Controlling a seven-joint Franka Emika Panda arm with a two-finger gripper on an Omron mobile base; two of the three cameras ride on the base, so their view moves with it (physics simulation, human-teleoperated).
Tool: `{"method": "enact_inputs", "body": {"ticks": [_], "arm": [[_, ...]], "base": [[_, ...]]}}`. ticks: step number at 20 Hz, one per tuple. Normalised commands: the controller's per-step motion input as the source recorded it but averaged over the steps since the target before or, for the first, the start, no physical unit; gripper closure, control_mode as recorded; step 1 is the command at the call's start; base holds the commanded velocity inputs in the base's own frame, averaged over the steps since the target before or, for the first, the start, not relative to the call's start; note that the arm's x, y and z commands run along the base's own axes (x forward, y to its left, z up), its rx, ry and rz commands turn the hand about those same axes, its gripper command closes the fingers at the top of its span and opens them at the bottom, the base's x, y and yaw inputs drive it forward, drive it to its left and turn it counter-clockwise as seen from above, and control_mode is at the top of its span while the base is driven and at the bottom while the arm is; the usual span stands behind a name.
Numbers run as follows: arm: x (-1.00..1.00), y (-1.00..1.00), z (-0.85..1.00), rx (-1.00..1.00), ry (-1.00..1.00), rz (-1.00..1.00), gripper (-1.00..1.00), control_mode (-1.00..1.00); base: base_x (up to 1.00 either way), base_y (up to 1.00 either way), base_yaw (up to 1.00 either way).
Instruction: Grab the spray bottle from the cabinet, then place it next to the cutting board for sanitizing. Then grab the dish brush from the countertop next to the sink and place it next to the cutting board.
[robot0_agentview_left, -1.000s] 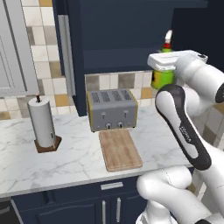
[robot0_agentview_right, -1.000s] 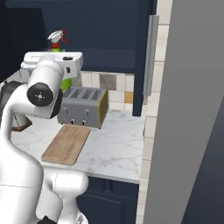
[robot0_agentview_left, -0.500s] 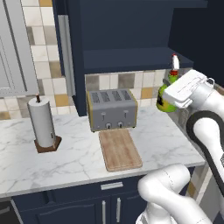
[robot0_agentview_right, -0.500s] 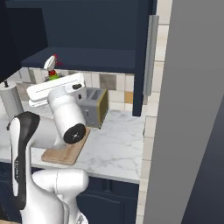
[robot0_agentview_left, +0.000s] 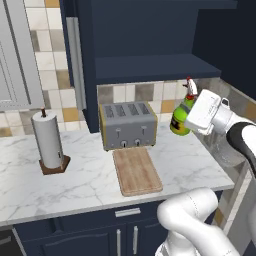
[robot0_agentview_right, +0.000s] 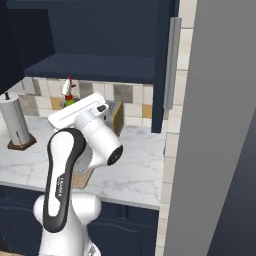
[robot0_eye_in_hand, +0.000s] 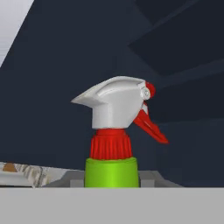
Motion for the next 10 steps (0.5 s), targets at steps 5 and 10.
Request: {"method": "enact_inputs", "body": {"ticks": [5,10], "arm": [[0.1,0.0,-0.46,-0.05,-0.06,0.18,1.0,-1.0],[0.34,0.11,-0.41,-0.1,0.01,-0.01,1.0,-1.0]], "base": [[0.0,0.0,0.0],[0.0,0.0,0.0]]}}
